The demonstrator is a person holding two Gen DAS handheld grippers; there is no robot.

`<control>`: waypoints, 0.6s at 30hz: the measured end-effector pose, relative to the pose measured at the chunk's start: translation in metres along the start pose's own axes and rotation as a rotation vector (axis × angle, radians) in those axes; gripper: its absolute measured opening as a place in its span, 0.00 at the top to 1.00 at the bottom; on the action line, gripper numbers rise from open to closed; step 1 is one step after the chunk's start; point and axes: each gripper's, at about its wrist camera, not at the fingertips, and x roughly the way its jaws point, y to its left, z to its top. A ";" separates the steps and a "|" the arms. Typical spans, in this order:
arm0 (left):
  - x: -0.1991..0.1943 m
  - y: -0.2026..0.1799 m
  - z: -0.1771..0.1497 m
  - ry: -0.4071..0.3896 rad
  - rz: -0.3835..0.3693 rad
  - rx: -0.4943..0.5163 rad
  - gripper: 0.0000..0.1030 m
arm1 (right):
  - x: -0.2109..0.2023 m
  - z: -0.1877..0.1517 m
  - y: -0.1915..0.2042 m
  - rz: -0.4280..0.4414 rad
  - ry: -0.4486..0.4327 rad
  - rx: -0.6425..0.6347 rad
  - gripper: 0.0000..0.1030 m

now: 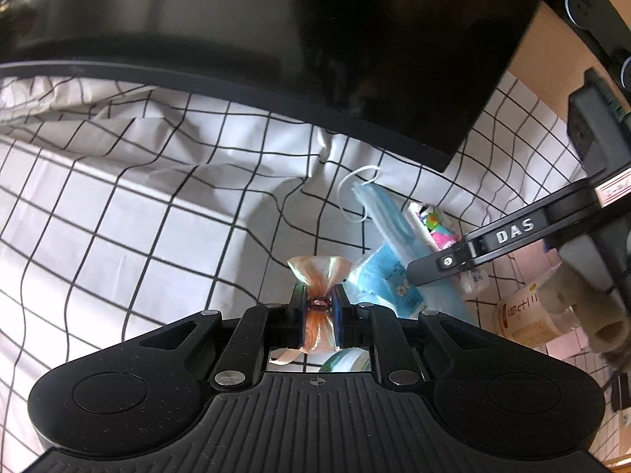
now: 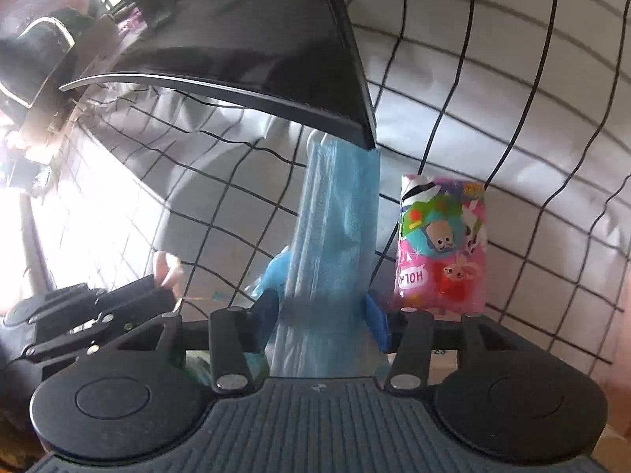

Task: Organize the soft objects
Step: 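Grasp the small clear tied bag with the left tool while the right tool grasps the blue face mask, then carry the tied bag and face mask over the pink box and open both tools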

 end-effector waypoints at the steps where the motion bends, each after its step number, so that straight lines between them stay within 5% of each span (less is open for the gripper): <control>1: 0.002 0.002 0.000 0.002 0.000 -0.005 0.85 | 0.003 0.000 -0.002 0.001 0.006 0.009 0.52; 3: 0.005 0.005 0.000 0.007 -0.006 -0.012 0.85 | 0.005 -0.003 -0.005 0.021 0.007 0.025 0.56; 7: 0.008 0.006 0.000 0.017 -0.010 -0.021 0.85 | -0.009 -0.009 0.004 0.013 -0.031 -0.053 0.89; 18: -0.025 0.003 -0.001 -0.009 -0.004 -0.051 0.85 | -0.069 -0.034 0.019 0.067 -0.137 -0.115 0.91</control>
